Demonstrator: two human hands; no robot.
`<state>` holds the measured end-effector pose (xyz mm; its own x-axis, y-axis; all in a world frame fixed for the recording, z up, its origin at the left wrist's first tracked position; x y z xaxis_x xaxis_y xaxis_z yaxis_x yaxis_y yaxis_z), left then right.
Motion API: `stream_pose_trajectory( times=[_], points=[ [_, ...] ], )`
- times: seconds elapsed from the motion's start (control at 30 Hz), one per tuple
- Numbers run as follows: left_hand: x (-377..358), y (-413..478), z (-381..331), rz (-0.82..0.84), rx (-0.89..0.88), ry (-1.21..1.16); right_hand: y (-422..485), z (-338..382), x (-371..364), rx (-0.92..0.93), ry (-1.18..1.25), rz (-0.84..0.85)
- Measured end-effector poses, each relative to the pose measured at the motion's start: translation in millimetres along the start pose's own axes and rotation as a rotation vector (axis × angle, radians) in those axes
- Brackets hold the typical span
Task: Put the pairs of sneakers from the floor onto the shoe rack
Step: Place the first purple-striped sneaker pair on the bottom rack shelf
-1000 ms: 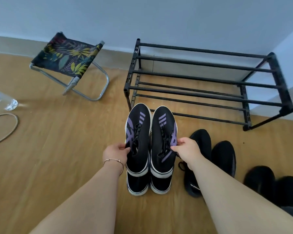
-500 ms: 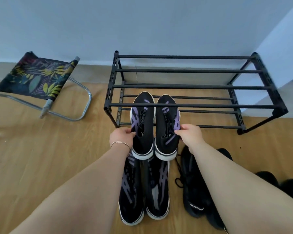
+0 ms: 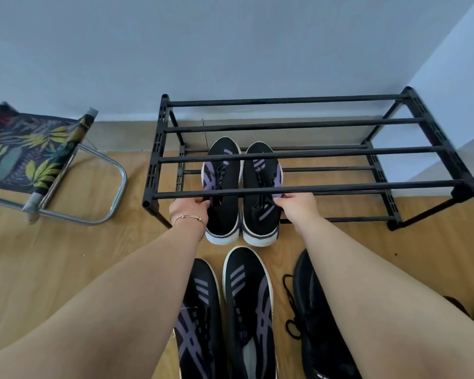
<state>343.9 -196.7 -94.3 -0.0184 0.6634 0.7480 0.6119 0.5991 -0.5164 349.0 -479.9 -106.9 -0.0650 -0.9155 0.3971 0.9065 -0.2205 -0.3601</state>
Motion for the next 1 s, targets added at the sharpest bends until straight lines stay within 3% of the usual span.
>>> stream_pose_trajectory(
  times=[0.17, 0.53, 0.73, 1.0],
  points=[
    [1, 4, 1, 0.008, 0.003, -0.013, -3, 3, -13, 0.019, -0.001, 0.094],
    [5, 4, 9, -0.011, 0.044, -0.099, -4, 8, -24, 0.008, -0.006, 0.072],
    [3, -21, 16, 0.045, -0.094, -0.149, -27, 13, -29, 0.107, -0.056, 0.037],
    [6, -46, 19, 0.082, -0.174, 0.002, -76, 20, -27, 0.201, -0.221, 0.053]
  ],
)
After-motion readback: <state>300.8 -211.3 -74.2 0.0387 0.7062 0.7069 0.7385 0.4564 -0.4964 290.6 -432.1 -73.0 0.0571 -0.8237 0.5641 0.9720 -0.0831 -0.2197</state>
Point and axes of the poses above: each hand's wrist, its own y-axis towards the middle knuckle, its own x-axis out of the back of the hand, z = x × y, the point moved 7 cm from there along y, towards the middle knuckle, and after that the axes turned 13 degrees about x, right-handed, at the moved point
